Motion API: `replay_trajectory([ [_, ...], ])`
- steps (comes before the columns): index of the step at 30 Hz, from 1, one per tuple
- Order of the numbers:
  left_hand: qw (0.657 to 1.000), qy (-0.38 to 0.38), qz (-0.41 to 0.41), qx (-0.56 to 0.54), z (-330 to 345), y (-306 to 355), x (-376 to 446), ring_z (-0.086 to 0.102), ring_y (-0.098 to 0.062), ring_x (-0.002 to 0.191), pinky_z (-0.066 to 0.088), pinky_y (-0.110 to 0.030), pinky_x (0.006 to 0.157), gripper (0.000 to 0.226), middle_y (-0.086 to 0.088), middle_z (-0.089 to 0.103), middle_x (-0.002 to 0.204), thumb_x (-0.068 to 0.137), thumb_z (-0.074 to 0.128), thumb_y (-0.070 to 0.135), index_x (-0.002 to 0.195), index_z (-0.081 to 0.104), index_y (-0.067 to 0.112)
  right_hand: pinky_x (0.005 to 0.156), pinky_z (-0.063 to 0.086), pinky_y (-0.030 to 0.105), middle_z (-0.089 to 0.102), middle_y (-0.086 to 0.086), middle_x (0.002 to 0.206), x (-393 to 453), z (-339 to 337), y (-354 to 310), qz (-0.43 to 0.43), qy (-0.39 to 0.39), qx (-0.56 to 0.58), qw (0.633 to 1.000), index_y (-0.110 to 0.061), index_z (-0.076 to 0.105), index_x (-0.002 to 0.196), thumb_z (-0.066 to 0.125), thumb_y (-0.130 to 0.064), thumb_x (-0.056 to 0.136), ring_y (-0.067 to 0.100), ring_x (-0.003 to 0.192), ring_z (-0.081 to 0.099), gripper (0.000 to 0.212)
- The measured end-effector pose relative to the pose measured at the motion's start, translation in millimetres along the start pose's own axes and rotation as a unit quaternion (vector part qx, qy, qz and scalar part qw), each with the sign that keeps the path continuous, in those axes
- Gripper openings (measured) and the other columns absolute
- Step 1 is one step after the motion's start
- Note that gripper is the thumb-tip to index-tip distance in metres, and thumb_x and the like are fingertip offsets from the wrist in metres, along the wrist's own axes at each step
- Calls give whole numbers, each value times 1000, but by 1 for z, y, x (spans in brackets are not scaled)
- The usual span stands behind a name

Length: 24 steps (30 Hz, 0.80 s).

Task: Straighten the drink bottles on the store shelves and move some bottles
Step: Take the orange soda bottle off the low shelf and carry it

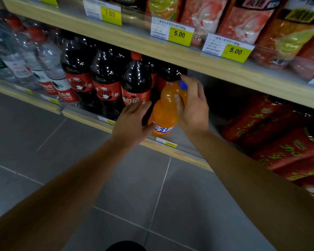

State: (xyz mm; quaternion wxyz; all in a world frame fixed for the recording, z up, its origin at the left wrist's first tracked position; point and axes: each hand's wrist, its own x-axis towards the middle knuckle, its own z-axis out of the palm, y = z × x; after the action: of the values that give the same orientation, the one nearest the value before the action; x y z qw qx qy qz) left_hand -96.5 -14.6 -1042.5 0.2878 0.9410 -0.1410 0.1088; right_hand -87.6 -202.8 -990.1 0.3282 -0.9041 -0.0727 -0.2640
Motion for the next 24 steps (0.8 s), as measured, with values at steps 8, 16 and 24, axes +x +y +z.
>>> replay_trajectory([
  [8, 999, -36, 1, -9, 29, 26, 6, 40, -35, 136, 40, -51, 108, 97, -9, 40, 153, 71, 73, 54, 153, 29, 25, 78, 57, 42, 62, 12, 122, -28, -40, 10, -57, 2, -44, 997, -11, 62, 128, 58, -15, 96, 30, 103, 63, 32],
  [16, 996, -69, 50, -15, 85, 67, 9, 35, -34, 141, 34, -54, 113, 117, -8, 31, 158, 64, 84, 51, 155, 13, 33, 77, 44, 16, 63, 13, 112, -81, -80, 65, 22, 36, -18, 999, -4, 63, 119, 64, -4, 89, 20, 97, 60, 30],
  [24, 975, -143, 139, 102, 133, 92, 15, 10, -37, 150, 21, -63, 115, 116, -1, 5, 166, 65, 81, 59, 154, 8, 43, 71, 36, 1, 62, 6, 96, -146, -103, 123, 153, 62, -20, 986, -4, 62, 110, 68, 2, 84, 4, 81, 50, 27],
])
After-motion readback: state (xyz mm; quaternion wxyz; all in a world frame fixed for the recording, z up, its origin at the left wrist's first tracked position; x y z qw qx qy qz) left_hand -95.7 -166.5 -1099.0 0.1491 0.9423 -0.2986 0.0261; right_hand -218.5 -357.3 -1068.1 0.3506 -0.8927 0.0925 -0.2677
